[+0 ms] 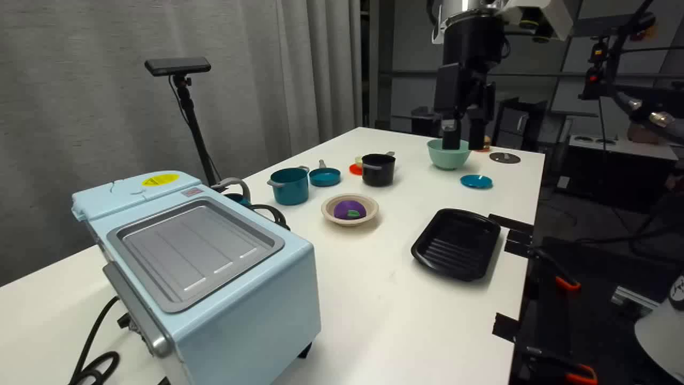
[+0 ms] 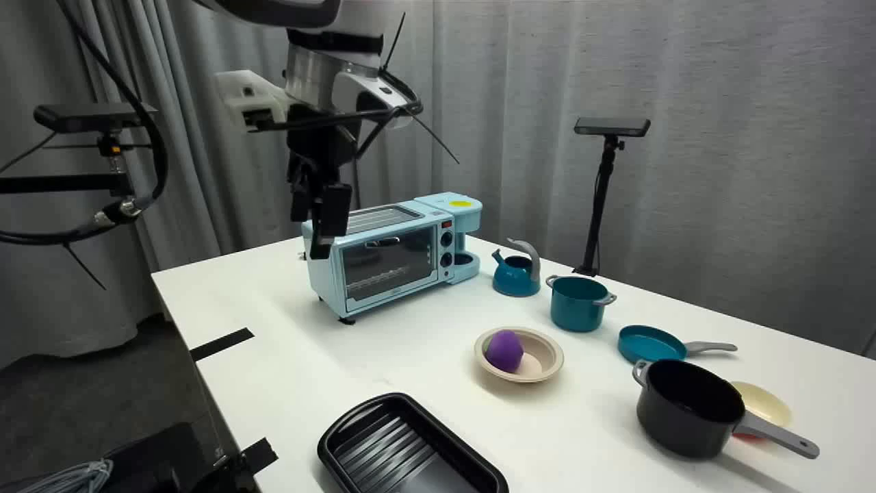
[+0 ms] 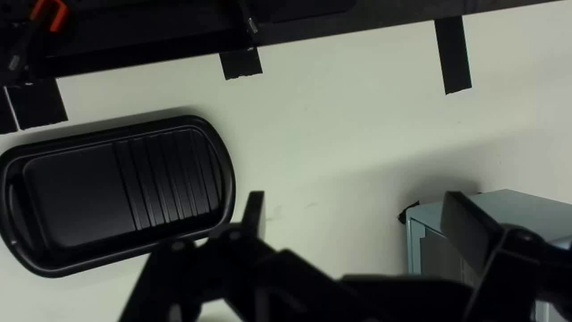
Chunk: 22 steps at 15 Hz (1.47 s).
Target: Pick up the purple plush toy from the bowl and put it on the table
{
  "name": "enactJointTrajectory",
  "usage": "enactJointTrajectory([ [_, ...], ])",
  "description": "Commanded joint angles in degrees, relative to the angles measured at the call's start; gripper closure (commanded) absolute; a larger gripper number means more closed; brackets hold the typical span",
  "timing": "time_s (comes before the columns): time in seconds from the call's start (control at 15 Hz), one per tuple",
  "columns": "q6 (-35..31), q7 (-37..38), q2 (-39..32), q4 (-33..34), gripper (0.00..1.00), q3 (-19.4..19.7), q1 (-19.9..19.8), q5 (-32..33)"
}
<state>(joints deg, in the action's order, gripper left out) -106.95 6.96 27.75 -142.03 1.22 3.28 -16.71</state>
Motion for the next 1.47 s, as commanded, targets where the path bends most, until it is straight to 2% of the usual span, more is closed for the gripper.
enactJointTrajectory([
  [0.0, 0.2, -0.3, -0.1, 0.1, 0.0, -0.8, -1.0, -0.4],
  [1.13, 0.2, -0.3, -0.1, 0.1, 0.0, -0.8, -1.0, -0.4],
  [1.4, -1.5, -0.6, -3.0, 3.3, 0.0, -0.7, -1.6, 0.7],
])
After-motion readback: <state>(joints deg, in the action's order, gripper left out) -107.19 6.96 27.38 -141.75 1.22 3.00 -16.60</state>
